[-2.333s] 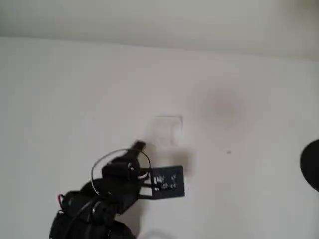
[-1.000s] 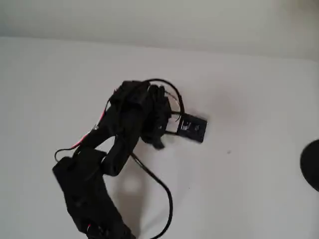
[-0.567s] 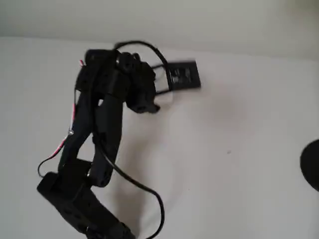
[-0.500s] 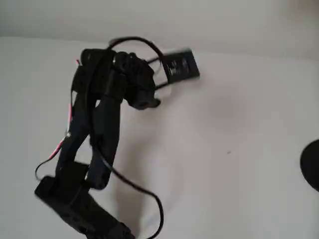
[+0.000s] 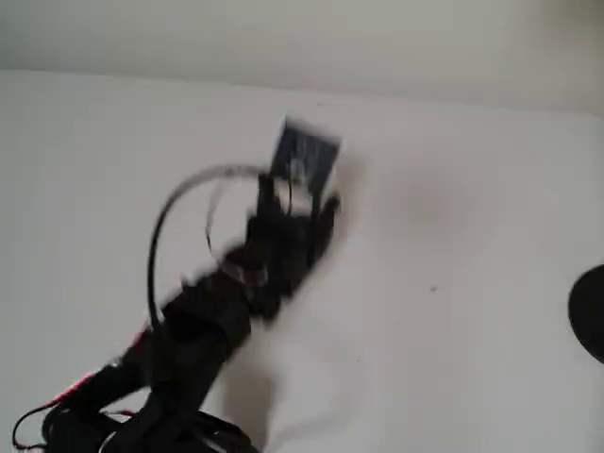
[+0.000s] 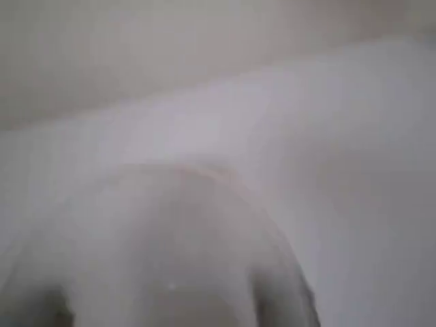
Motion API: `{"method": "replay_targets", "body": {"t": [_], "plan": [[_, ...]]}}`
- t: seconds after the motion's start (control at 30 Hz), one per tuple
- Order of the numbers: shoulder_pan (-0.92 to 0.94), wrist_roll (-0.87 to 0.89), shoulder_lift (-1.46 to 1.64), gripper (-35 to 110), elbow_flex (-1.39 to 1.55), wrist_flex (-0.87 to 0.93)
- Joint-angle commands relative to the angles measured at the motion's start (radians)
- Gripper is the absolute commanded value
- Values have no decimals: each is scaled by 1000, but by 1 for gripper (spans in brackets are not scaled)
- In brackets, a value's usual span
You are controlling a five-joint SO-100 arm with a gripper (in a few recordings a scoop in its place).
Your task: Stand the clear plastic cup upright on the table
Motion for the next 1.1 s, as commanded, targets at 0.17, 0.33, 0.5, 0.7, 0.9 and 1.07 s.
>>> {"method": "replay_targets", "body": {"t": [0.17, 0.33, 0.5, 0.7, 0.9, 1.07], "plan": [[57, -201, -1089, 39, -80, -1167], [58, -259, -1405, 68, -245, -1431], [46, -321, -1402, 77, -262, -1436], [77, -209, -1062, 77, -123, -1252], [112, -38, -460, 77, -17, -687], [123, 132, 34, 77, -26, -63]]}}
